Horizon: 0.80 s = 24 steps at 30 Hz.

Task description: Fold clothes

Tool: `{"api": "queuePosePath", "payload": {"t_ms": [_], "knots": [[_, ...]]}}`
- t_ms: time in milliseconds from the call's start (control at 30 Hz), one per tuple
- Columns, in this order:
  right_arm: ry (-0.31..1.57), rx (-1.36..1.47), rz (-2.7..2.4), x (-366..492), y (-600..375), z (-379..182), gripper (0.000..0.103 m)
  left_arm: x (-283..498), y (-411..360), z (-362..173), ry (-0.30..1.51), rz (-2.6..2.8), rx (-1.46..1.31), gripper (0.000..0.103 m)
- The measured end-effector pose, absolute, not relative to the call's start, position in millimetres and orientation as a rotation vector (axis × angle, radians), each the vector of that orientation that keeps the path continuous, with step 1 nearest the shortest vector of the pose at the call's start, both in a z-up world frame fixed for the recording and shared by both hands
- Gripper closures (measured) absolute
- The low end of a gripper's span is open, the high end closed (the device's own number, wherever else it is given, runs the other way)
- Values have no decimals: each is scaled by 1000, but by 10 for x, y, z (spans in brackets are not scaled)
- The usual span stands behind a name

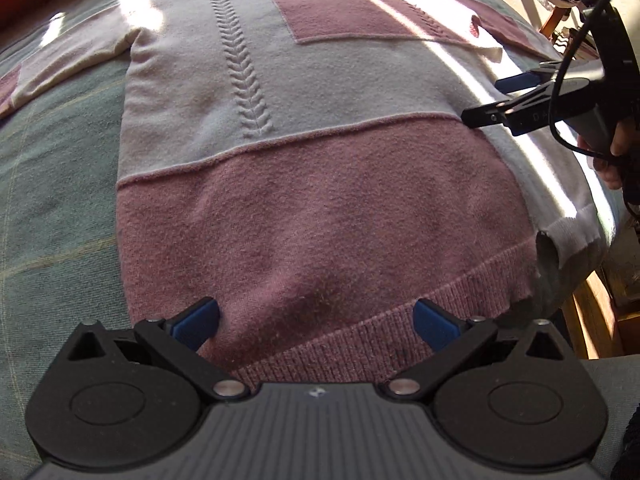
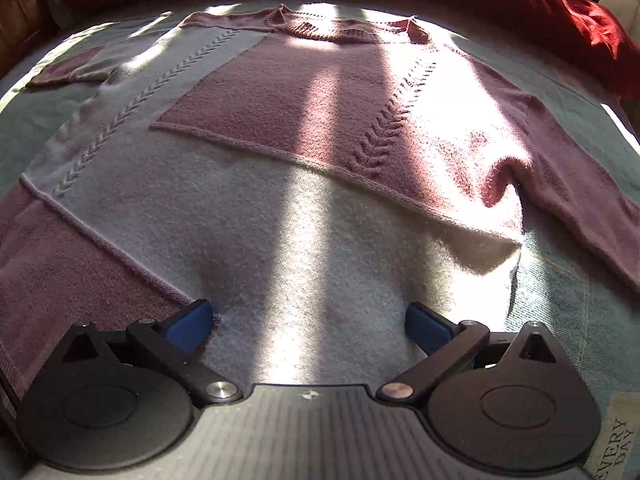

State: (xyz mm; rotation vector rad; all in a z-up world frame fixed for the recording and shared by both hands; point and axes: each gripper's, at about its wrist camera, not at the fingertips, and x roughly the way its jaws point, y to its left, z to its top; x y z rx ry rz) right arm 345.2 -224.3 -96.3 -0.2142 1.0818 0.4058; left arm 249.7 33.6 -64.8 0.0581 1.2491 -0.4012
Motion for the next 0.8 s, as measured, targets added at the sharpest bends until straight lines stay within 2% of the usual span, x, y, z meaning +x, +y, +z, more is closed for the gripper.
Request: {"api": "queuePosePath", "payload": {"t_ms": [100, 400, 533, 800], "knots": [[1081, -216, 400, 3451, -2237, -970, 0, 2539, 202, -601, 1215, -471, 1, 1], [1082, -217, 391, 3452, -2227, -974, 0, 2418, 139, -706, 1327, -471, -64, 1], [1067, -214, 378, 3426, -2215, -983, 0, 2649, 225, -548, 1259, -418, -48, 1], [1071, -215, 366, 3436, -2200, -978, 0, 3424, 330, -725, 1171, -221, -61, 1]]}}
